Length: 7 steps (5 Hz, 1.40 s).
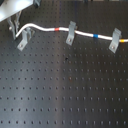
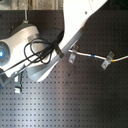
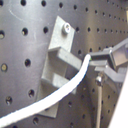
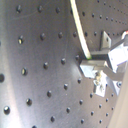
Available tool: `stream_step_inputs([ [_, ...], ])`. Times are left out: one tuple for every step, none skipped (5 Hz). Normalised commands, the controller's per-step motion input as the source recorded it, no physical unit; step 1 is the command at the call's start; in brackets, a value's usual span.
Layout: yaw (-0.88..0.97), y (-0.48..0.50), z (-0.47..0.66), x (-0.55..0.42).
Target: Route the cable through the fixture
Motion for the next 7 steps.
stream_step_inputs([
  [0.38,-0.127,-0.13,0.056],
  [0.92,-0.015,-0.23,-0.021],
  [0.93,0.002,-0.24,-0.003],
  [0.94,0.002,-0.23,-0.001],
  [0.86,-0.029,-0.17,-0.087],
  [0.75,-0.037,-0.15,-0.177],
  [0.48,-0.284,-0.08,-0.201],
])
